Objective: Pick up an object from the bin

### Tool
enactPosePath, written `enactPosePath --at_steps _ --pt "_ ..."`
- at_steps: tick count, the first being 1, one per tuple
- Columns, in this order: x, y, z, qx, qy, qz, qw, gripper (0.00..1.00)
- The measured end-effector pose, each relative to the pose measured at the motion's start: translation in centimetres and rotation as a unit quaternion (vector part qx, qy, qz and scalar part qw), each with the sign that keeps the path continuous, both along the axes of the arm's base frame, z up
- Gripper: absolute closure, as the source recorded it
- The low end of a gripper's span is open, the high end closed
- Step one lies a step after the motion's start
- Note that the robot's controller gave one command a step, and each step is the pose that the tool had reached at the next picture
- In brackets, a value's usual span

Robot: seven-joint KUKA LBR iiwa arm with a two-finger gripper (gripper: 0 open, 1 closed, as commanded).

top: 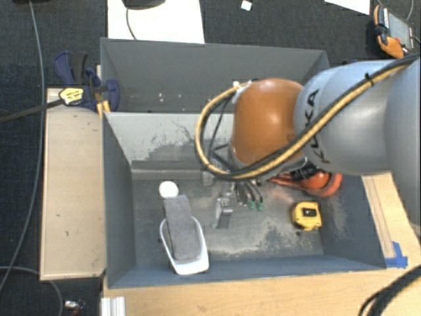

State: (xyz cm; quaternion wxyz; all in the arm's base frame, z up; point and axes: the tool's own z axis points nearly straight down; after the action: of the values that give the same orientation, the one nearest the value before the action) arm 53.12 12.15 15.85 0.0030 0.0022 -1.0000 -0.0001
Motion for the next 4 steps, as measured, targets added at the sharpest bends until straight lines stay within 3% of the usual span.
enactPosePath --at_steps 1,2,3,4 --pt "0.2 -0.1 0.5 0.001 -0.0041 -0.003 1.0000 0.00" --pt "3.3 7.9 -8.9 0.001 -0.0029 -0.119 0.9929 0.00" --pt "5.6 6.2 -3.9 0.001 -0.0075 0.123 0.9924 0.00" --pt "3.4 7.6 -8.4 0.000 0.0001 -0.095 0.9955 0.00"
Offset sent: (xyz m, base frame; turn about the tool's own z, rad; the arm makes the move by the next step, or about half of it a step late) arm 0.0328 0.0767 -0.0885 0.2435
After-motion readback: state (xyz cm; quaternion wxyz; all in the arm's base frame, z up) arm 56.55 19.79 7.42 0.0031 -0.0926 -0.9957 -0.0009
